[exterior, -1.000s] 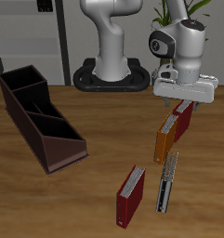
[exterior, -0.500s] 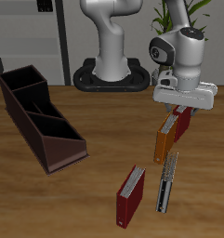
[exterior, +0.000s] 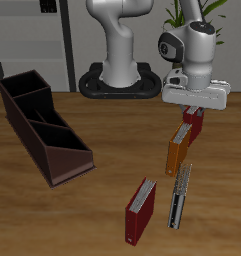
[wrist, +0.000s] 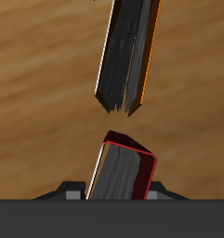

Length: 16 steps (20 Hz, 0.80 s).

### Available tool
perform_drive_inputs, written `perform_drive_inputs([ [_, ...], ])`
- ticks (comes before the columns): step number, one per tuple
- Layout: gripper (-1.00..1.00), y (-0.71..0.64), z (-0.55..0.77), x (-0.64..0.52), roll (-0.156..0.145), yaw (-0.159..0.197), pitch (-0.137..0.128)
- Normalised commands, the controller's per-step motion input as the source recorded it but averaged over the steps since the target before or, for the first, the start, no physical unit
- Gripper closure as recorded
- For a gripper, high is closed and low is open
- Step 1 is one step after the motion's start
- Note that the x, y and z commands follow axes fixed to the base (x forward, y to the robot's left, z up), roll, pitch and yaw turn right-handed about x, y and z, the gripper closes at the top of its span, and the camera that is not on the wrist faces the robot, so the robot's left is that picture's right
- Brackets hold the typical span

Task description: Place the left red book into the right desk caddy's left compartment and place the striped book into the right desk caddy's right compartment

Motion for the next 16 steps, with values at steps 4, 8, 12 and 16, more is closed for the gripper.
perform_drive_inputs([
  [4, 1.00, -0.30, 0.21, -0.09, -0.052, 0.031, 0.010],
  [8, 1.00, -0.51, 0.28, 0.02, -0.044, 0.067, -0.029],
  [12, 1.00, -0.73, 0.41, 0.09, -0.043, 0.073, -0.027],
  [16, 1.00, -0.76, 0.35, 0.04, -0.032, -0.002, 0.022],
])
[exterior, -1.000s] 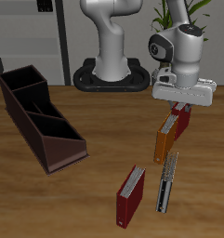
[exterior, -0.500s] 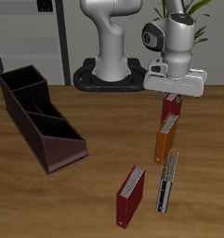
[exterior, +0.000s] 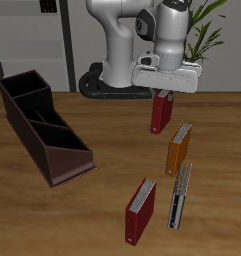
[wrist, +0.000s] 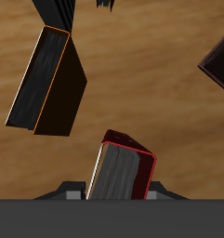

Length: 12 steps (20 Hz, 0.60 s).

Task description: Place the left red book into the right desk caddy's left compartment and place the striped book into the right desk caddy's right compartment

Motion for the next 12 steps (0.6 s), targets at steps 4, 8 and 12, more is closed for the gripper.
perform_drive_inputs([
  [4, 1.00, -1.02, 0.63, -0.12, -0.091, 0.027, -0.057],
  [8, 1.00, -0.55, 0.50, -0.07, -0.044, 0.095, -0.046],
  [12, 1.00, -0.49, 0.79, 0.01, 0.002, 0.089, -0.028],
])
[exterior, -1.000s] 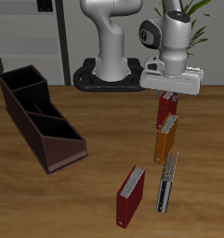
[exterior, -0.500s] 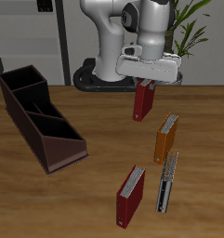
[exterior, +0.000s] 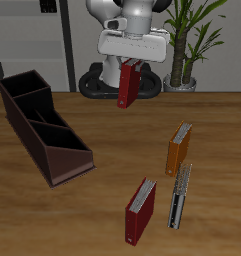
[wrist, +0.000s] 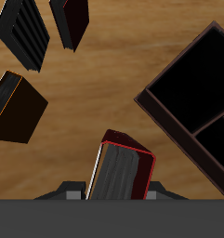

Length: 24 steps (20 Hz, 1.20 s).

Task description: Place the left red book into the right desk caddy's left compartment and place the striped book into the right desk caddy's right compartment

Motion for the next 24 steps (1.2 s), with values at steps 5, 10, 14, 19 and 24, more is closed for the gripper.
perform_drive_inputs([
  [5, 1.00, -0.40, 0.50, 0.10, 0.008, -0.021, 0.086],
  [10, 1.00, -0.19, 0.26, 0.11, 0.035, 0.022, 0.049],
  [14, 1.00, -0.41, 0.47, 0.50, 0.079, 0.080, 0.098],
  [19, 1.00, -0.19, 0.23, 0.32, 0.019, 0.058, 0.010],
  [24, 1.00, -0.11, 0.20, 0.24, -0.039, 0.000, -0.008],
])
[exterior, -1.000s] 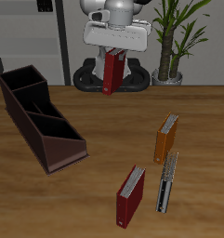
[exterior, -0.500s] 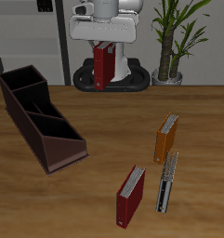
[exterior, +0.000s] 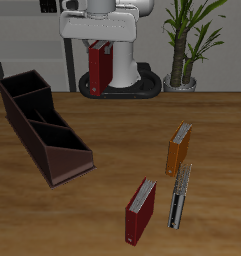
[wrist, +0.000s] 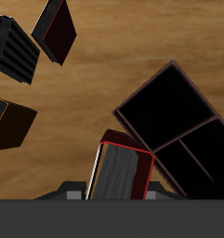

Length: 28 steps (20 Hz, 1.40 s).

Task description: Place the left red book into the right desk caddy's left compartment and place the striped book into the right desk caddy's right compartment

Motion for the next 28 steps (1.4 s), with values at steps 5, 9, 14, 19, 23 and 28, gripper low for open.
perform_drive_inputs([
  [5, 1.00, -0.15, 0.15, 0.26, 0.063, 0.099, -0.022],
  [9, 1.00, -0.28, -0.02, 0.26, -0.031, 0.023, 0.011],
  [14, 1.00, -0.31, 0.05, 0.21, -0.026, -0.020, 0.025],
  [19, 1.00, -0.09, 0.07, 0.02, 0.023, 0.022, -0.012],
  [23, 1.00, -0.12, 0.02, 0.03, 0.059, 0.119, -0.006],
  [28, 1.00, -0.34, 0.04, 0.04, -0.043, 0.017, -0.022],
])
